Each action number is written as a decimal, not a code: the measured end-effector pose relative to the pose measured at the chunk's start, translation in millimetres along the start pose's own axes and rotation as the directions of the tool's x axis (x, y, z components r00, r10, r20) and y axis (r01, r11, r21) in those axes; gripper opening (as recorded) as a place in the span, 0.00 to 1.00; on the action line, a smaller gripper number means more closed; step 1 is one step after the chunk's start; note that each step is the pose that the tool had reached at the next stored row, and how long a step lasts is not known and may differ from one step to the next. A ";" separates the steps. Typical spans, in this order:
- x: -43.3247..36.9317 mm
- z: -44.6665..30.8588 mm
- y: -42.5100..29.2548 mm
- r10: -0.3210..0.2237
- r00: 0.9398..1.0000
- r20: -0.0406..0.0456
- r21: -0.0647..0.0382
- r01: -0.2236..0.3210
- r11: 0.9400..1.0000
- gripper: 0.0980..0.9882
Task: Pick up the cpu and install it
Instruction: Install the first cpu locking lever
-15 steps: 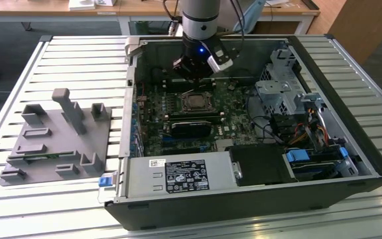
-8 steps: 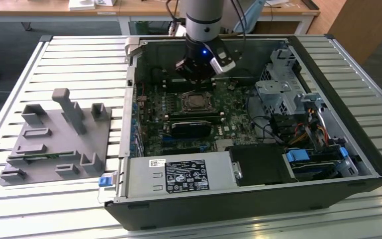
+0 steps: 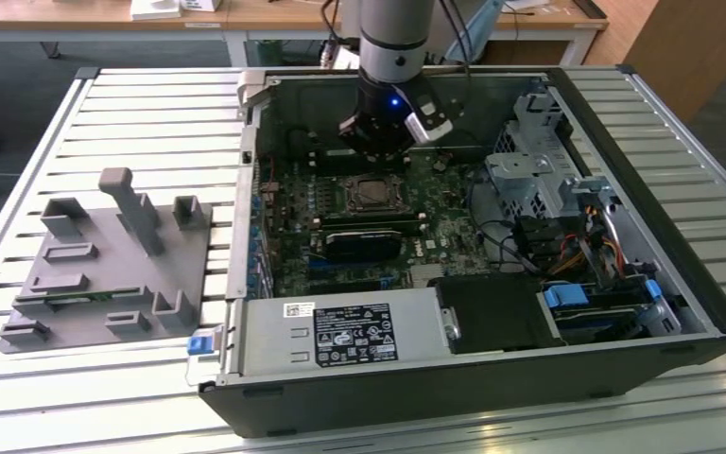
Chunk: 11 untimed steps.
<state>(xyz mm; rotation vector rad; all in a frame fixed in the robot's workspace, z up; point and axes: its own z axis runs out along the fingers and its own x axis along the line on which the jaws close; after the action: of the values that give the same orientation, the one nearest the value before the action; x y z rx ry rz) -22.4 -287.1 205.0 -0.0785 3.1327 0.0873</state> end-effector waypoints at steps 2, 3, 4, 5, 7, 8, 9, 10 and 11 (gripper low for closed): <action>-0.1 1.7 -0.1 0.000 1.000 -0.001 0.000 0.000 1.000 0.01; -0.2 2.7 -0.2 0.000 1.000 -0.002 0.000 0.000 1.000 0.01; -0.5 3.6 -0.2 0.000 1.000 -0.002 0.000 0.000 1.000 0.01; -0.8 4.4 -0.3 0.000 1.000 -0.003 0.000 0.000 1.000 0.01; -1.4 5.7 -0.4 0.000 1.000 -0.004 0.000 0.000 1.000 0.01; -1.5 5.8 -0.4 0.000 1.000 -0.005 0.000 0.000 1.000 0.01; -1.5 5.8 -0.4 0.000 1.000 -0.005 0.000 0.000 1.000 0.01; -1.5 5.8 -0.4 0.000 1.000 -0.005 0.000 0.000 1.000 0.01; -1.6 5.7 -0.4 0.000 1.000 -0.004 0.000 0.000 1.000 0.01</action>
<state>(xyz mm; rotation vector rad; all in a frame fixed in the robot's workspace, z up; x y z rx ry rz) -20.8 -287.0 199.2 -0.0783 3.1371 0.0876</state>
